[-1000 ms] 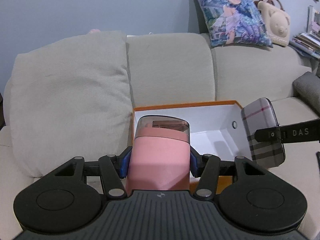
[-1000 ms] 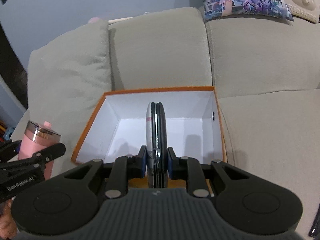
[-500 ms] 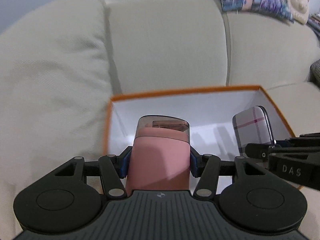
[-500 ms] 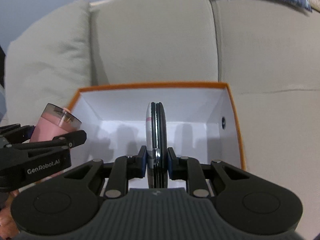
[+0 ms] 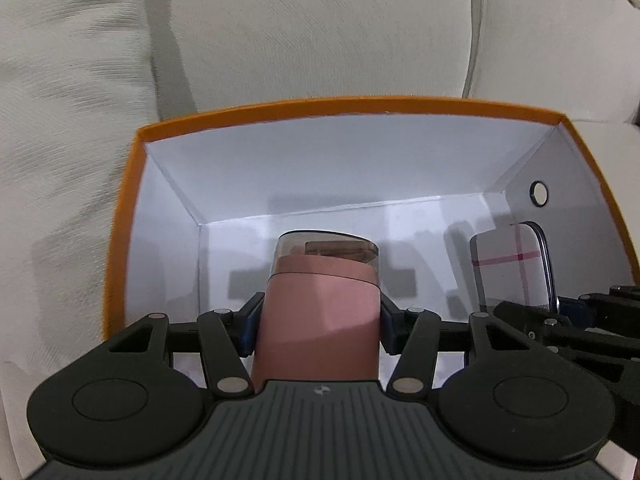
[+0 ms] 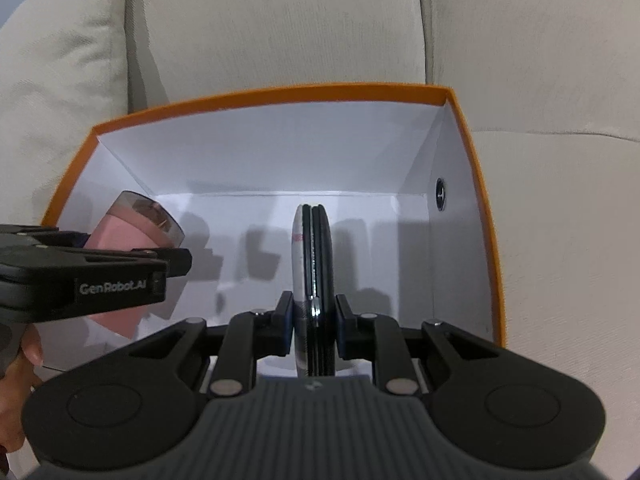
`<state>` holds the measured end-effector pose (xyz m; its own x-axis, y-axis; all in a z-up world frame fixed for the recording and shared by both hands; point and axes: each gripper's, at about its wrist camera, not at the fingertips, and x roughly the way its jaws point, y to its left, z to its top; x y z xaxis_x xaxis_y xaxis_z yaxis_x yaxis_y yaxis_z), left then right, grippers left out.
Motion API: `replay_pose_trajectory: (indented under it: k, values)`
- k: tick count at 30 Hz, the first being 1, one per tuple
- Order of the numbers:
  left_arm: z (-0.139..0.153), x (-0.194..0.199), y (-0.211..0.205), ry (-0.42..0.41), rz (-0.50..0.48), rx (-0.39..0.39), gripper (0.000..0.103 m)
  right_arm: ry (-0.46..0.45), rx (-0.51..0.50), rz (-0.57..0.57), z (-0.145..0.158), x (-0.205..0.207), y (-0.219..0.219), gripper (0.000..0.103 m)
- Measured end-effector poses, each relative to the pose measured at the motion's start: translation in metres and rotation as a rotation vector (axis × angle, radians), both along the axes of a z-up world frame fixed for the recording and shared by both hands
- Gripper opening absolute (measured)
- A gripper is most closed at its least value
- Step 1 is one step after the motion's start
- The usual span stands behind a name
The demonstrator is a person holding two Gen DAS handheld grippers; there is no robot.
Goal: Organize rigid objects
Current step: 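Carry the tumbler and plaid case into the orange shoebox with both tools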
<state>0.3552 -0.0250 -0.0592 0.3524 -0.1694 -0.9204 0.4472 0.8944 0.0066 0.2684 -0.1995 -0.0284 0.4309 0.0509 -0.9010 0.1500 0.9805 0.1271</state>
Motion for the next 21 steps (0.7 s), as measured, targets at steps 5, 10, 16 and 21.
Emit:
replay_pose_trajectory:
  k: [5,10,16,21]
  values:
    - [-0.008,0.009,-0.008,0.042,0.0,0.011,0.064,0.042,-0.031,0.013,-0.007,0.003,0.002,0.021]
    - [-0.012,0.012,-0.004,0.065,0.005,0.009,0.064,0.057,-0.039,0.02,-0.014,0.007,0.006,0.021]
    - [-0.024,0.017,-0.007,0.094,0.011,0.036,0.064,0.066,-0.046,0.02,-0.018,0.011,0.01,0.021]
    - [-0.032,0.021,-0.009,0.135,0.022,0.069,0.064,0.07,-0.052,0.023,-0.019,0.013,0.009,0.021]
